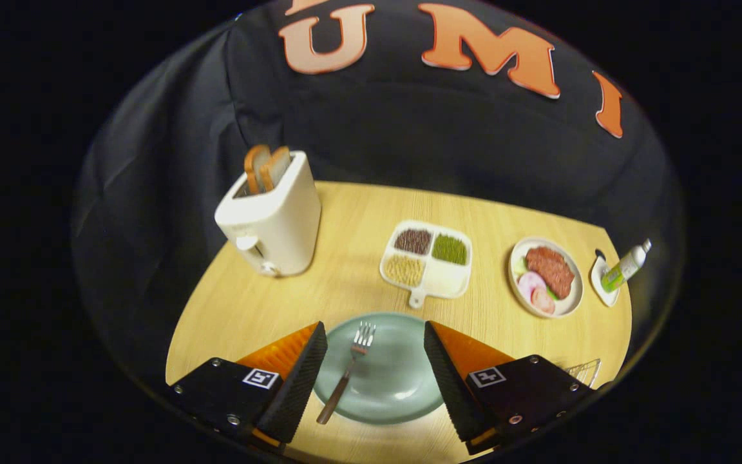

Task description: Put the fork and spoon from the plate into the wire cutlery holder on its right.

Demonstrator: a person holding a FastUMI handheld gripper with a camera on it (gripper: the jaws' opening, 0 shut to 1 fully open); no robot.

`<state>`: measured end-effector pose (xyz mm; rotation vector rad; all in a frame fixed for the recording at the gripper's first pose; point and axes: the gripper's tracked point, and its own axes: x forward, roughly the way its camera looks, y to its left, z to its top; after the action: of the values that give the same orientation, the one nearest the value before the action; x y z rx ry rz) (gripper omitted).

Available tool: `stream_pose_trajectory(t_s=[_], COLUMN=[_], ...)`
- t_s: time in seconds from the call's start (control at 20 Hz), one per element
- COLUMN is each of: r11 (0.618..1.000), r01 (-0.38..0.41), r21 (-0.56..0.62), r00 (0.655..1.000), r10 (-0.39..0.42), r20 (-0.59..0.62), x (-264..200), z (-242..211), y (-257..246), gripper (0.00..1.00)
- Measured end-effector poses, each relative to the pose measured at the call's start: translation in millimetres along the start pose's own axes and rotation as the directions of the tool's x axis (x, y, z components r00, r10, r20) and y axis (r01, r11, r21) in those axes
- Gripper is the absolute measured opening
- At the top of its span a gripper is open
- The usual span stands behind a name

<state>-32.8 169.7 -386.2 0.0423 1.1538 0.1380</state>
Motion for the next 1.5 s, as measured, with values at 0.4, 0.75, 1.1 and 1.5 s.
stream_pose_trajectory(t_s=[0.4, 0.75, 1.1, 1.5], r11=[0.998, 0.995, 0.995, 0.990], r01=[0.030, 0.091, 0.087, 0.057], r21=[0.054, 0.028, 0.056, 0.129], r00=[0.939, 0.876, 0.872, 0.937], r10=[-0.010, -0.067, -0.049, -0.008], r20=[-0.342, -0.477, -0.487, -0.348], x=[58.6, 77.7, 78.3, 52.3], z=[-69.4, -106.9, -107.4, -76.0], y=[6.1, 9.4, 9.4, -9.3], gripper=[0.86, 0.60, 0.07, 0.02])
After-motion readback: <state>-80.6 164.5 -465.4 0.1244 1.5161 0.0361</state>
